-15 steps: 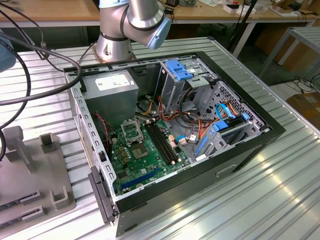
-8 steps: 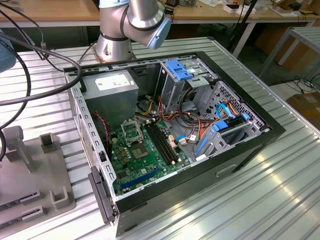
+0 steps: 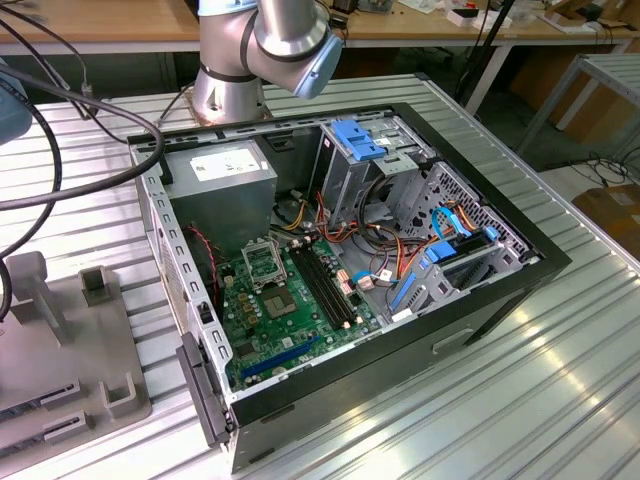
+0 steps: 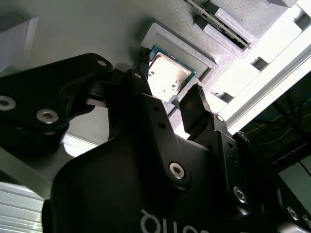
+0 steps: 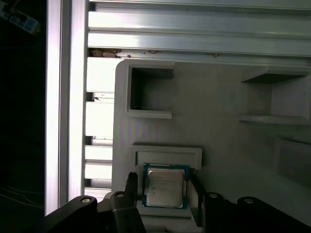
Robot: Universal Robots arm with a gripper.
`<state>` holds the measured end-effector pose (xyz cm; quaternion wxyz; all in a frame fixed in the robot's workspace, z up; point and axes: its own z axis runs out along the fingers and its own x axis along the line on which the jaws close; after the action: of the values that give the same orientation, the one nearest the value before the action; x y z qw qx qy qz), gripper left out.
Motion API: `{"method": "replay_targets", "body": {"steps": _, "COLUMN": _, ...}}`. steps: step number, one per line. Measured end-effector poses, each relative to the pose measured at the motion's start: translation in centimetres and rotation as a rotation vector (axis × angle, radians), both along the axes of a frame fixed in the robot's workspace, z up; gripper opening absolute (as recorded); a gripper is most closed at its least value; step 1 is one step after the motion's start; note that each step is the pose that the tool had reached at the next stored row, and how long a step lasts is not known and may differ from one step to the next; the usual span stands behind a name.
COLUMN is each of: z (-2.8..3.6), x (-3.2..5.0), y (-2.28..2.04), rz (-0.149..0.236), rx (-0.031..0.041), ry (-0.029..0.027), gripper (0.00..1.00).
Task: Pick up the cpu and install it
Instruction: 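Pick up the cpu and move it towards the insertion slot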
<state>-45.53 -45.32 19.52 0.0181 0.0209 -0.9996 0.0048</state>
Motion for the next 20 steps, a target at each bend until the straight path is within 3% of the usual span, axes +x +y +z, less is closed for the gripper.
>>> {"method": "replay_targets", "body": {"steps": 12, "z": 0.00, "x": 0.11, "y": 0.01, "rz": 0.000, "rx": -0.0055, "ry": -0.0001, "gripper": 0.53}}
{"method": "replay_targets", "body": {"steps": 14, "z": 0.01, "x": 0.15, "y": 0.01, "rz": 0.000, "rx": -0.0080, "ry": 0.0001, "gripper": 0.45}}
{"method": "replay_targets", "body": {"steps": 20, "z": 0.00, "x": 0.23, "y": 0.00, "rz": 0.000, "rx": -0.0106, "ry": -0.0002, "gripper": 0.44}}
